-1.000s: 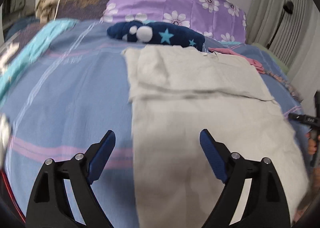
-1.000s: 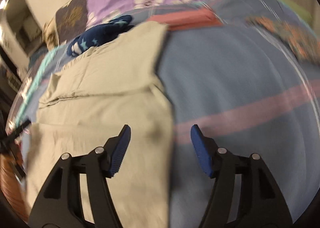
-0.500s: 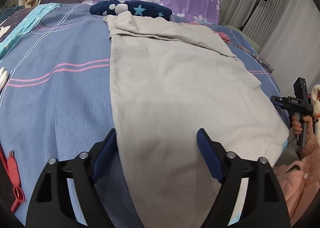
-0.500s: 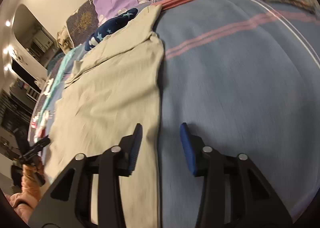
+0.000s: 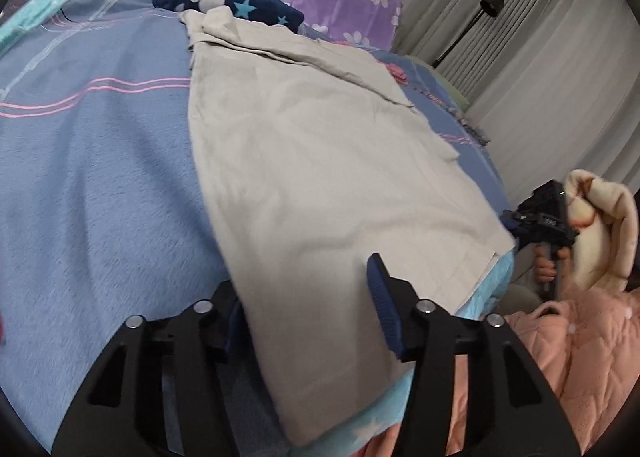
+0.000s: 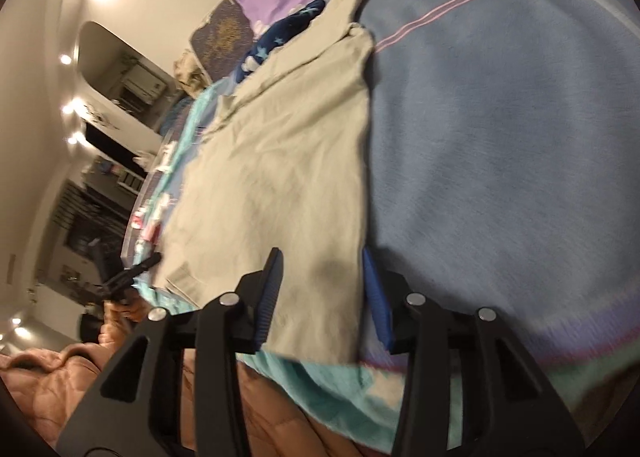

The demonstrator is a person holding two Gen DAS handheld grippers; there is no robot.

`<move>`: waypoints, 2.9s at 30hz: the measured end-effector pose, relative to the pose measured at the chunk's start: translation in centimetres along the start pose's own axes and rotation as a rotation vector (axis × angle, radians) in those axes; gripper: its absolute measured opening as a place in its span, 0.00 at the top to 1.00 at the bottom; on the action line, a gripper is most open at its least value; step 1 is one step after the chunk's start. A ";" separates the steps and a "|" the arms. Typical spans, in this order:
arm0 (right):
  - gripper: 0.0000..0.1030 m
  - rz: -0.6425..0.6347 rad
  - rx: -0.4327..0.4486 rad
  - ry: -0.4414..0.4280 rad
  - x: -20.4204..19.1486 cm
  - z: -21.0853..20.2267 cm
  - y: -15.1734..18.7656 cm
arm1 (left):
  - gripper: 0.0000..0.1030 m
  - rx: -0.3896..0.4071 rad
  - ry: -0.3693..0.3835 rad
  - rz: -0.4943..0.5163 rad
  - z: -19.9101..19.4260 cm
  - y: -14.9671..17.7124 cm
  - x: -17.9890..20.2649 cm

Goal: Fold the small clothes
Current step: 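Grasp the shirt hem with the right gripper and lift it toward the collar, then fold the held hem over the shirt body toward the collar with the right gripper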

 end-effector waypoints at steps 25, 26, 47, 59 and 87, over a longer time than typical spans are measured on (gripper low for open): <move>0.99 -0.056 0.372 -0.224 -8.5 -13.6 -7.0 | 1.00 0.304 0.005 0.283 -6.0 -9.4 13.0; 0.99 -0.082 0.392 -0.224 -8.9 -14.5 -6.7 | 1.00 0.309 0.014 0.290 -6.5 -9.2 13.7; 0.97 0.016 0.381 -0.095 -6.5 -9.1 -14.2 | 0.97 0.320 -0.042 0.120 -5.0 -13.7 9.1; 0.96 0.039 0.326 -0.033 -6.0 0.2 -25.9 | 0.97 0.286 -0.100 0.097 -1.0 -23.1 3.2; 0.94 -0.030 0.096 0.075 -2.0 10.8 -26.8 | 0.96 0.117 -0.111 -0.098 5.4 -21.0 -7.4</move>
Point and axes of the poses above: each gripper's, at about its wrist camera, not at the fingertips, and z roughly the way its jaws point, x to its right, y to its underside, the point moved 10 cm from there along z, roughly the way its jaws point, and after that the axes turned 14 degrees about y, right-handed, at the moved point
